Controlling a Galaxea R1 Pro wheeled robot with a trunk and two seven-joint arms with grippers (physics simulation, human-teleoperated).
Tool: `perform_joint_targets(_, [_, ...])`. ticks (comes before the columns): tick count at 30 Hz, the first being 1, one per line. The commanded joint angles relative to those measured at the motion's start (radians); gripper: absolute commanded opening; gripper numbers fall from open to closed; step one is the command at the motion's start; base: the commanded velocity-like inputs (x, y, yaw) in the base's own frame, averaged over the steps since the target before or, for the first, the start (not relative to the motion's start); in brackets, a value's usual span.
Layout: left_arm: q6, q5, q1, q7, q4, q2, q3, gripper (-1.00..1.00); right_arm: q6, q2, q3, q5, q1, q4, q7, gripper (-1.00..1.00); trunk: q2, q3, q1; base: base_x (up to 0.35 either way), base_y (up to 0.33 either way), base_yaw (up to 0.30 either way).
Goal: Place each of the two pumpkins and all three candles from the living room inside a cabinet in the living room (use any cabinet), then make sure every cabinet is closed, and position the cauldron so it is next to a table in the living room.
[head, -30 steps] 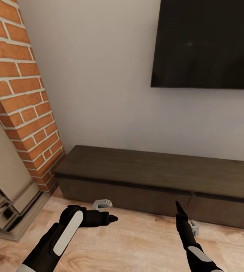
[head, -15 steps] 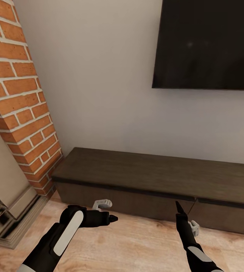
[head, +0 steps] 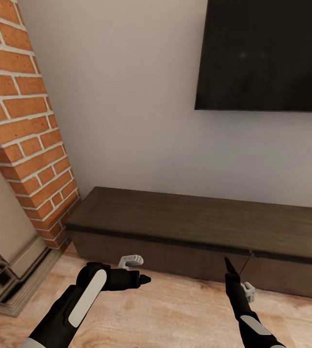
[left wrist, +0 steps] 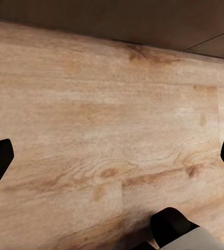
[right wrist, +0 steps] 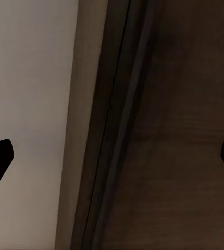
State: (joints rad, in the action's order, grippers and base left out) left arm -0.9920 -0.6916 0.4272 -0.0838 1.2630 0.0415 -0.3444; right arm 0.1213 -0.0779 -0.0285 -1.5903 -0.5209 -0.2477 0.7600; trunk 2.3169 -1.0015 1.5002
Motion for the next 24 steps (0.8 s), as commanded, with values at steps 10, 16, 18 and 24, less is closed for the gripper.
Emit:
perform_joint_targets(10, [-0.002,-0.009,0.001,-0.008,0.001,0.001,-0.001,1.0,0.006,0.0,-0.003,-0.001,-0.001,0.001,0.002,1.0,0.008,-0.004,0.004,0.0,0.0,0.0])
perform_joint_targets(16, [-0.002,-0.032,0.001,-0.009,0.0,0.001,-0.001,1.0,0.006,0.0,-0.003,0.0,-0.001,0.001,0.002,1.0,0.008,-0.004,0.004,0.069,0.0,0.0])
perform_joint_targets(18, [-0.002,-0.052,0.001,-0.009,0.0,0.004,-0.002,1.0,0.006,0.0,-0.004,0.0,-0.001,0.001,0.001,1.0,0.008,-0.004,0.004,0.03,0.0,0.0])
perform_joint_targets(24, [-0.002,-0.069,0.001,-0.01,0.0,0.006,-0.004,1.0,0.006,0.0,-0.004,0.0,-0.001,0.001,-0.003,1.0,0.008,-0.004,0.004,0.119,0.0,0.0])
